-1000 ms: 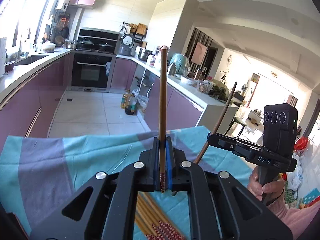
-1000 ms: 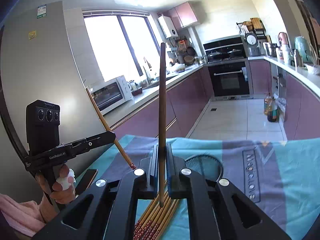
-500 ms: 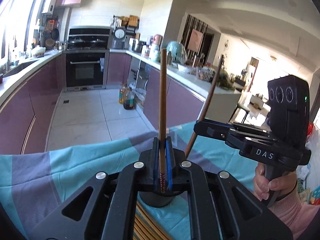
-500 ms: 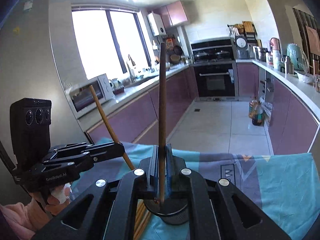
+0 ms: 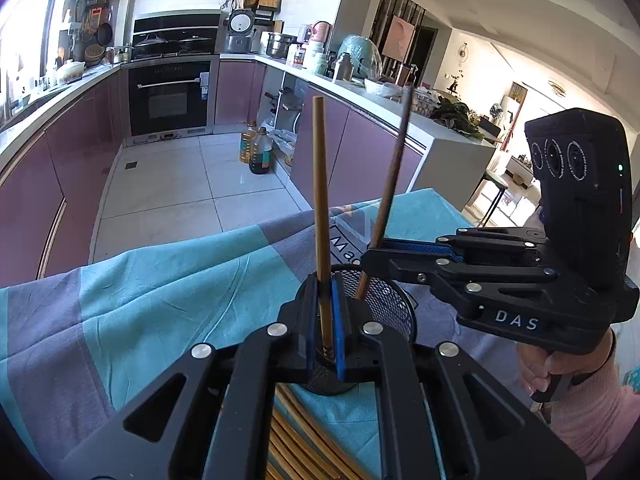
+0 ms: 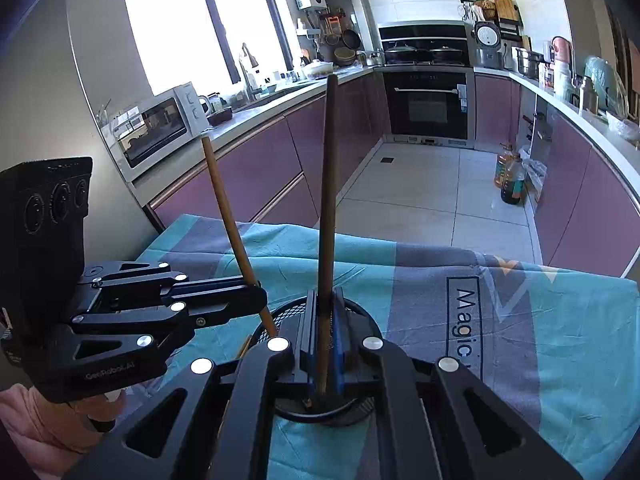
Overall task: Organize utensils
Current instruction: 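Lower both chopsticks into the mesh cup and open both grippers, then withdraw both grippers from the cup back over the chopstick row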
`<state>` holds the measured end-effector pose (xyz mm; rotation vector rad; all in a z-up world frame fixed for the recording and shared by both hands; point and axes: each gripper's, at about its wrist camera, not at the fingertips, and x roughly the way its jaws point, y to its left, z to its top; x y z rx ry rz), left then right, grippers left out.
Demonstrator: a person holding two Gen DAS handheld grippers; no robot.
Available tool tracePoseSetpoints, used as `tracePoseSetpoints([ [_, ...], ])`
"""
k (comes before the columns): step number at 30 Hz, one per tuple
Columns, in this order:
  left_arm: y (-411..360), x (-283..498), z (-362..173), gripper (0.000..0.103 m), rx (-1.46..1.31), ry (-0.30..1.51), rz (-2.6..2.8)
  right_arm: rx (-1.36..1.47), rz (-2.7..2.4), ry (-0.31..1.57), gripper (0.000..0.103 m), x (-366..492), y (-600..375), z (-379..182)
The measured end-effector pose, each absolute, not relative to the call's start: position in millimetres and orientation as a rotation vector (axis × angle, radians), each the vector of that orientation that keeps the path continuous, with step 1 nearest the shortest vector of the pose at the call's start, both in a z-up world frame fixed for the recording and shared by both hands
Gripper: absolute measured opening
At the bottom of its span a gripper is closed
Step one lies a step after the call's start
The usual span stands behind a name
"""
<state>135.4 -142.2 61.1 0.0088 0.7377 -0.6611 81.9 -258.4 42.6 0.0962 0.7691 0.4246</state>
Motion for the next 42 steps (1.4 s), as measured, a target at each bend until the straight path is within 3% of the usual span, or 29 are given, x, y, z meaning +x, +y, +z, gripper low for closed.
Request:
tracePoseSetpoints([
  [15,-141,150,51,0.008,0.012,0.761,-0.628,0.111,0.431,0.824,0.007,110,-244,40],
  [18,-138,148,51,0.016,0.019,0.745,-0.604,0.107,0.410,0.811,0.012,107,-244,39],
  [20,-131,143,48,0.024,0.021,0.722,-0.588,0.117,0.389,0.793,0.031,101,-248,40],
  [27,-82,104,58,0.046,0.020,0.584,-0.478,0.148,0.483,0.652,0.042,41,-265,59],
  [33,-43,71,27,0.048,0.039,0.646,-0.440,0.096,0.609,0.660,0.046,-10,-250,45],
  [42,-22,45,-48,0.048,-0.003,0.841,-0.457,0.096,0.534,0.902,0.044,3,-220,-38],
])
